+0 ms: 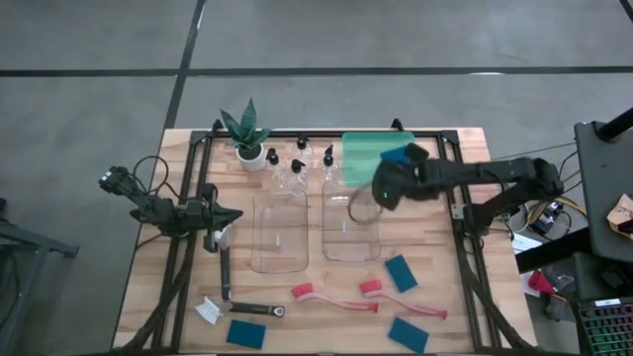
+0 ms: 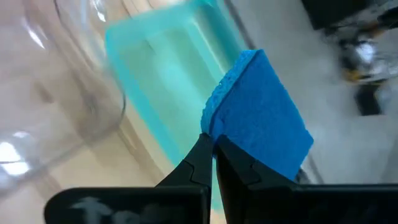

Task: Pick & Place Kitchen Sink Supplies
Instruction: Put the blue sponge into the green bin

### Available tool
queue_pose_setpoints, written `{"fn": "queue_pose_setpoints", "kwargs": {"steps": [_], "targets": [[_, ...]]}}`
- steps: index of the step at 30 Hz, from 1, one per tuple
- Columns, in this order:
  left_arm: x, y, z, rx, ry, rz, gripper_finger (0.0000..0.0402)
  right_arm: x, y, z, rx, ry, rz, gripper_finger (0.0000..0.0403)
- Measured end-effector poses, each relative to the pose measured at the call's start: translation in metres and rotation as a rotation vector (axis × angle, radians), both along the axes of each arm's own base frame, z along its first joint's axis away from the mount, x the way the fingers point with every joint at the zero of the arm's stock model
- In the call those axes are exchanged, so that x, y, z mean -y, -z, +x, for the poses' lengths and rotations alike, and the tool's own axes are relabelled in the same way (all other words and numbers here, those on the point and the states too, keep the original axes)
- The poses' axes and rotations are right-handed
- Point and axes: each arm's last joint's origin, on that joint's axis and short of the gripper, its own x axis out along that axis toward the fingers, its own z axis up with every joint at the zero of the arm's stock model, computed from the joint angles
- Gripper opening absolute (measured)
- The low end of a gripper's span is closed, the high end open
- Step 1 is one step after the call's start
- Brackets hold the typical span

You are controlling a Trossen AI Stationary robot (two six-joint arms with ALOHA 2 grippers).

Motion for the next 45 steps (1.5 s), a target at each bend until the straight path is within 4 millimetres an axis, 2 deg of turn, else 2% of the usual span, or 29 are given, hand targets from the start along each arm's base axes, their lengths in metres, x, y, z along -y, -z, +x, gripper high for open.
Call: {"fn": "queue_pose_setpoints", "kwargs": {"steps": [5,10,16,22,29,38,45], "targets": [[0.000,0.000,0.000,0.000,0.000,0.001,0.0003,0.047,-0.001,0.007,0.136,-0.007,0.134,0.0008],[0.000,0.000,0.000,0.000,-0.001,0.000,0.0003,0.088,0.005,-0.002,0.140,0.082,0.163,0.0008],[0.000,0.000,0.000,0.000,-0.001,0.000,0.0003,0.119,0.033,-0.009,0.145,0.135,0.267,0.0008],[0.000,0.000,0.000,0.000,0.000,0.001,0.0003,0.131,0.065,-0.002,0.059,0.137,0.301,0.0008],[0.000,0.000,0.000,0.000,0.000,0.000,0.0003,0.137,0.089,0.007,-0.027,0.128,0.340,0.0008],[0.000,0.000,0.000,0.000,0.000,0.000,0.0003,0.139,0.093,0.011,-0.036,0.120,0.340,0.0012],[0.000,0.000,0.000,0.000,0.000,0.000,0.0003,0.139,0.093,0.011,-0.037,0.119,0.340,0.0074]]}}
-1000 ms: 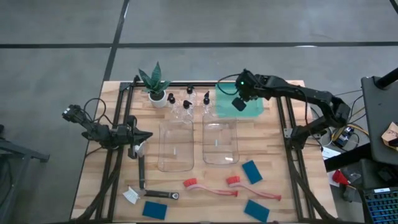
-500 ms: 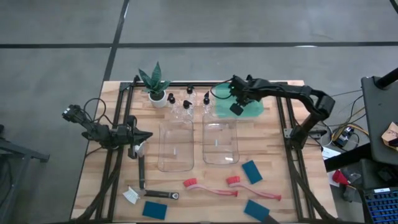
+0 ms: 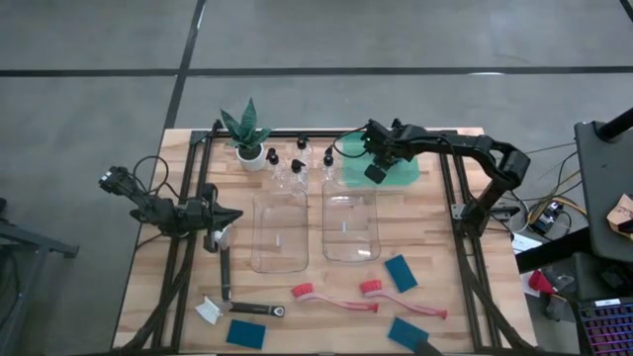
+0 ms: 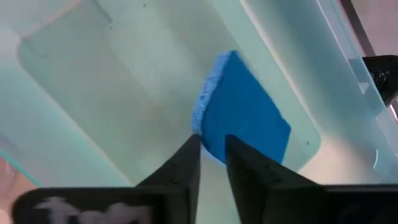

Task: Pick & Place Kitchen Sink Supplies
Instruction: Put the blue sponge into the green bin

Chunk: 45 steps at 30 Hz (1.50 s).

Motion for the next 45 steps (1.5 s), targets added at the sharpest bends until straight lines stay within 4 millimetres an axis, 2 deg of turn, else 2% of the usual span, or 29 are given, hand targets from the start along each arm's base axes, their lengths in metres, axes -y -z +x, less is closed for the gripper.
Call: {"fn": "queue_pose_setpoints", "kwargs": {"steps": [5,12,18,24,32,39,45], "targets": [[0.000,0.000,0.000,0.000,0.000,0.000,0.0003,-0.001,-0.006,-0.001,0.011,0.002,-0.008,0.0126],[0.000,0.000,0.000,0.000,0.000,0.000,0.0003,-0.010,-0.039,-0.015,0.099,0.043,-0.034,0.0170],[0.000,0.000,0.000,0.000,0.000,0.000,0.0003,-0.033,-0.064,-0.034,0.275,0.153,0.155,0.0180],[0.000,0.000,0.000,0.000,0.000,0.000,0.0003,-0.065,-0.073,-0.046,0.360,0.145,0.332,0.0171],[0.000,0.000,0.000,0.000,0.000,0.000,0.0003,-0.117,-0.070,-0.062,0.285,0.186,0.472,0.0162],[0.000,0.000,0.000,0.000,-0.001,0.000,0.0003,-0.164,-0.052,-0.068,0.193,0.191,0.540,0.0162],[0.000,0.000,0.000,0.000,0.000,0.000,0.0003,-0.204,-0.032,-0.070,0.146,0.189,0.593,0.0199]]}}
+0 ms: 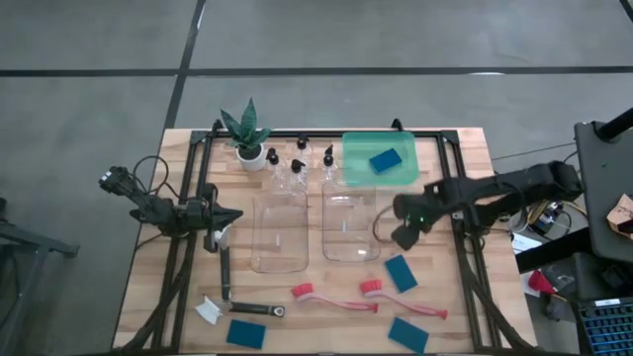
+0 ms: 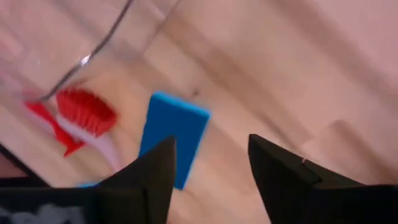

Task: Pick & Place Kitchen Sink Supplies
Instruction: Put the blue sponge into the green bin

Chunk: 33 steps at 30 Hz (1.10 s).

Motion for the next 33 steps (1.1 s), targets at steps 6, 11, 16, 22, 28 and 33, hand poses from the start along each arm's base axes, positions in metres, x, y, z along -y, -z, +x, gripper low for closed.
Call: {"fn": "queue_pose_setpoints", "kwargs": {"steps": [6,11,16,22,28,33], "targets": [[0.000,0.000,0.000,0.000,0.000,0.000,0.0003,-0.029,0.020,0.001,0.043,0.009,0.034,0.0247],[0.000,0.000,0.000,-0.002,0.000,0.001,0.0003,-0.045,0.036,-0.003,0.014,0.025,0.013,0.0245],[0.000,0.000,0.000,-0.005,0.000,0.003,0.0003,-0.054,0.051,-0.006,-0.052,0.048,-0.002,0.0230],[0.000,0.002,0.000,-0.016,0.000,0.011,0.0003,-0.066,0.067,0.003,-0.063,0.042,-0.003,0.0224],[0.000,0.002,0.001,-0.019,0.000,0.013,0.0003,-0.070,0.086,0.010,-0.141,0.032,-0.038,0.0224],[0.000,0.002,0.001,-0.020,0.000,0.013,0.0003,-0.072,0.092,0.013,-0.156,0.004,-0.039,0.0219]]}}
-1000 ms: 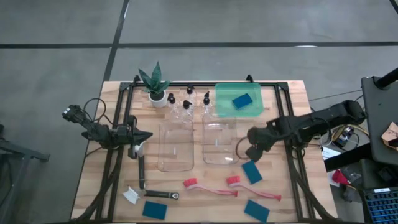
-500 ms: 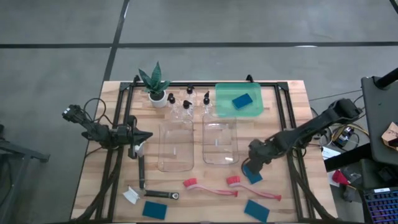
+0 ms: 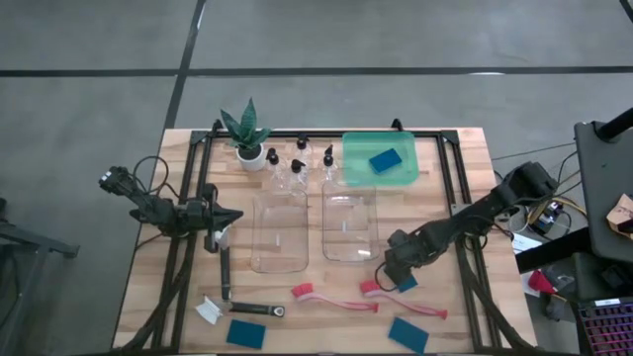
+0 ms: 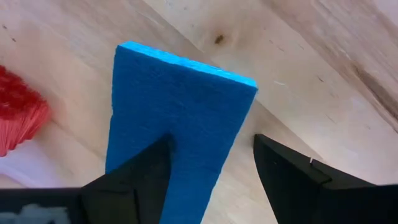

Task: Pick & Place Kitchen Sink Supplies
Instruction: Put the blue sponge into the green bin

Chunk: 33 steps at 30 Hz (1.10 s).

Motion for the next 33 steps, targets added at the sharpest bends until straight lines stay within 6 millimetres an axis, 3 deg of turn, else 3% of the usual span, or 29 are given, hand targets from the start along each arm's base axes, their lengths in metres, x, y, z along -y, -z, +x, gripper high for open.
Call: {"fn": "queue_pose_setpoints", "kwargs": {"steps": [5,15,25,33], "targets": [[0.000,0.000,0.000,0.000,0.000,0.000,0.0003,-0.001,-0.002,0.000,0.023,-0.005,0.009,0.0175],[0.000,0.000,0.000,0.000,0.000,0.000,0.0003,0.000,-0.004,-0.002,0.024,-0.011,0.008,0.0023],[0.000,0.000,0.000,-0.001,0.000,0.000,0.0003,0.011,-0.028,-0.023,-0.012,0.038,-0.012,0.0013],[0.000,0.000,0.000,-0.002,0.000,0.001,0.0003,0.034,-0.059,-0.045,0.102,0.148,-0.165,0.0013]]}}
